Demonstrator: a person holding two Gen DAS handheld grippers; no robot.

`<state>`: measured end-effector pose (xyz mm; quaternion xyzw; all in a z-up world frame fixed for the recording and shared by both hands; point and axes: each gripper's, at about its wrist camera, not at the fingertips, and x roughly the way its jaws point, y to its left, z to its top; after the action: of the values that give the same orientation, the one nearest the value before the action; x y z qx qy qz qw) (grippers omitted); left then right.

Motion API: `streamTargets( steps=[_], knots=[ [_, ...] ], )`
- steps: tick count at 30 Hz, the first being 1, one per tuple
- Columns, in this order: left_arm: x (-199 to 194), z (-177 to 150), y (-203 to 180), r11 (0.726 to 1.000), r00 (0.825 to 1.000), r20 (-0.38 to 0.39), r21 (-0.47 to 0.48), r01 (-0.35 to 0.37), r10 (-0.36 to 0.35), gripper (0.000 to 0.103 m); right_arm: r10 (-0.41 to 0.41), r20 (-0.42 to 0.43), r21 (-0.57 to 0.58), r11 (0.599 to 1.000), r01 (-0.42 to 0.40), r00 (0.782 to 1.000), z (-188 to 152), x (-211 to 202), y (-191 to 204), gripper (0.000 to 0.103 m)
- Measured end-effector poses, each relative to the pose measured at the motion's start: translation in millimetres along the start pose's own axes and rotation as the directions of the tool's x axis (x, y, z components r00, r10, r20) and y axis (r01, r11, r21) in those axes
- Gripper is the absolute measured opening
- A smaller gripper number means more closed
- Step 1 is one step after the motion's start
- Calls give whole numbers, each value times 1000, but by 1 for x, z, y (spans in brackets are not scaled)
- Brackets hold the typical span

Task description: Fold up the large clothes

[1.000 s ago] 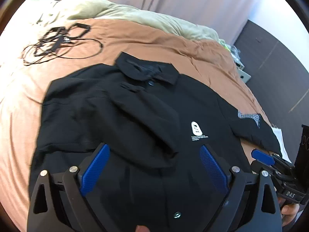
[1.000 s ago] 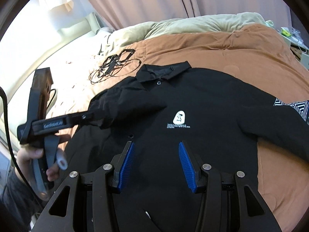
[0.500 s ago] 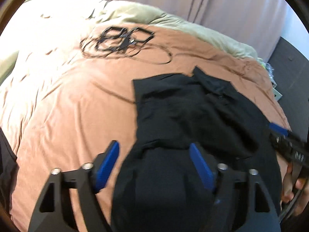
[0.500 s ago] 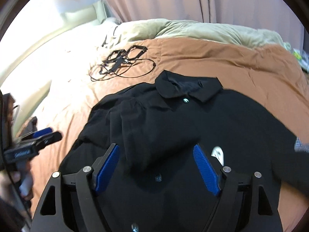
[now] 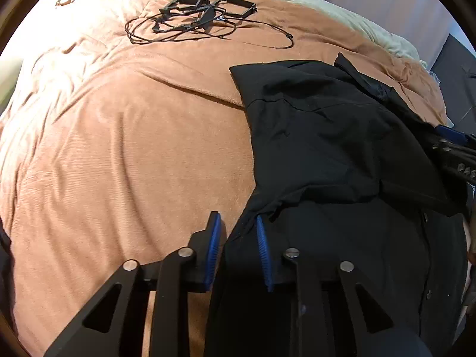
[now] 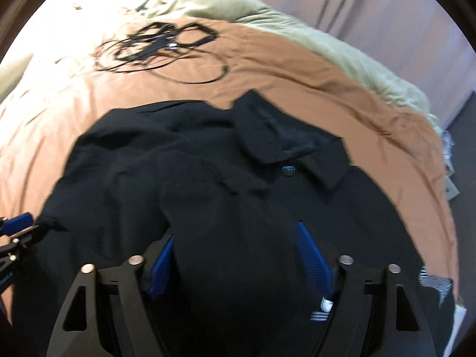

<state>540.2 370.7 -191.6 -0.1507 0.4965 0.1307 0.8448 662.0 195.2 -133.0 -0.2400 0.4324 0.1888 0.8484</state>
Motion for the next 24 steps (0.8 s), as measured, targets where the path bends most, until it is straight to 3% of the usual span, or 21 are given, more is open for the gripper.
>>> streamTargets(
  steps=[5,11,15,18,21,24],
  knots=[
    [5,2,13,998,1000,0,-55,1,-1,22,-65,1,50,997,65,998,-13,-11,-53,44],
    [3,0,21,997,1000,7,-75,16,-16,22,-46,-17,242,969,49,999,-69,-25,-130,44],
    [1,1,21,997,1000,12,-80,1,0,22,52,-27,366,930,-38,998,-115,-20,-161,42],
    [-1,3,25,996,1000,16,-88,-16,17,22,191,-26,476,865,-156,981,-150,-9,-182,30],
    [-3,4,25,996,1000,7,-82,-22,23,22,270,7,525,818,-233,963,-165,-3,-189,19],
    [-3,5,23,997,999,4,-68,-34,35,22,259,70,510,821,-258,963,-161,-10,-190,14]
  ],
)
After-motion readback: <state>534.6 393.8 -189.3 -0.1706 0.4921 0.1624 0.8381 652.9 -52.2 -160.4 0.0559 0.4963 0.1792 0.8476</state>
